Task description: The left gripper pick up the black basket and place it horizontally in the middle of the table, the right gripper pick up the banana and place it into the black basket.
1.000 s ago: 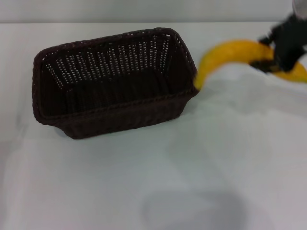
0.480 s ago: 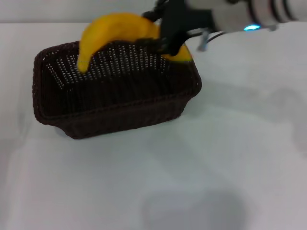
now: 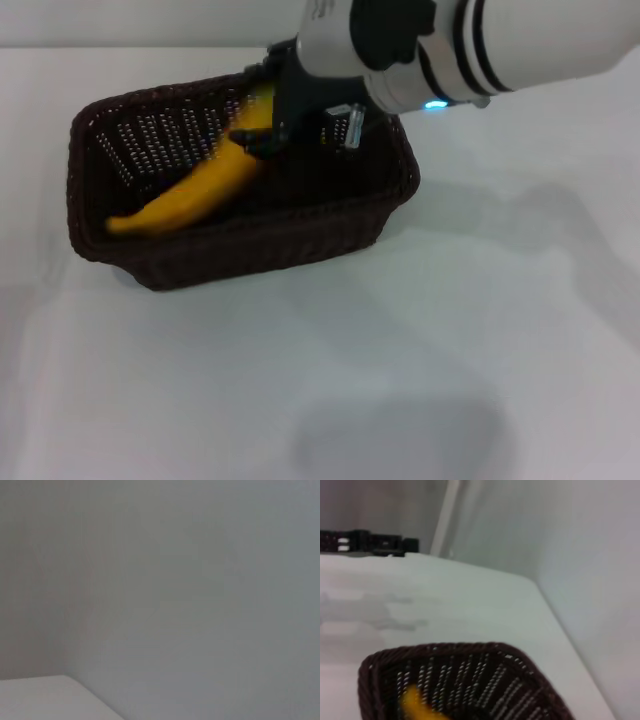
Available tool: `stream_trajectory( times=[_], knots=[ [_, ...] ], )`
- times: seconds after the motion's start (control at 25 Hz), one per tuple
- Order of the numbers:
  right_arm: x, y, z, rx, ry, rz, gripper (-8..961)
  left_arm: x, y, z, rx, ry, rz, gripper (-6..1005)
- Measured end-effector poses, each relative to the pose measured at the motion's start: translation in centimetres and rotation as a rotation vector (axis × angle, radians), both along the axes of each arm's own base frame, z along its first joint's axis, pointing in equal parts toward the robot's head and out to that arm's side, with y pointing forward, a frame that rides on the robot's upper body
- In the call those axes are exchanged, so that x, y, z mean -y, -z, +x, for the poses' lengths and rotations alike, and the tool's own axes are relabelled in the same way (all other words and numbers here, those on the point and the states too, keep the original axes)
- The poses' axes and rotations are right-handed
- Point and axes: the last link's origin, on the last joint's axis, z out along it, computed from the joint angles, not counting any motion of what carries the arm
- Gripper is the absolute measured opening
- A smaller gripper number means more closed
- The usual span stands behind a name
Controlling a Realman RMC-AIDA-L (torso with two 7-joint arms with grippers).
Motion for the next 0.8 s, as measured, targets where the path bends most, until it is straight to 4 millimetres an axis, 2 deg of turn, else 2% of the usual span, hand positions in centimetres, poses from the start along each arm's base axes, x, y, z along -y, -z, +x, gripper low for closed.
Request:
stream_trajectory(
  times=[0.08, 0.2, 0.28, 0.32, 0.36, 0.44, 0.56, 0.72, 0.8],
  knots=[
    [-0.2, -0.9, 0.2, -0.026, 0.013, 0.021, 608, 0.0, 0.0, 0.0, -0.005, -0.001, 0.000, 882],
    [-0.5, -3.4, 1.3, -0.116, 0.058, 0.072, 716, -0.1, -0.1, 0.0, -0.013, 0.000, 0.000, 882],
    [-0.6, -5.7, 2.6, -0.224, 0.108, 0.109, 748, -0.2, -0.1, 0.1, -0.019, 0.001, 0.000, 882],
    [-0.6, -5.7, 2.6, -0.224, 0.108, 0.109, 763, -0.2, -0.1, 0.1, -0.021, 0.001, 0.000, 882],
    [-0.6, -9.2, 5.0, -0.416, 0.182, 0.144, 779, -0.2, -0.1, 0.1, -0.024, 0.001, 0.000, 882],
    [-0.4, -11.4, 6.8, -0.533, 0.220, 0.163, 811, -0.2, -0.1, 0.1, -0.024, 0.000, 0.001, 882],
    [0.9, -15.1, 11.1, -0.817, 0.257, 0.167, 808, -0.2, -0.1, 0.1, -0.024, 0.001, 0.000, 882],
    [2.7, -18.1, 17.0, -1.114, 0.247, 0.212, 805, -0.2, -0.1, 0.1, -0.025, 0.004, 0.003, 882],
    [3.9, -19.3, 20.5, -1.245, 0.232, 0.314, 804, -0.2, -0.2, 0.3, -0.032, 0.010, 0.010, 882]
  ],
)
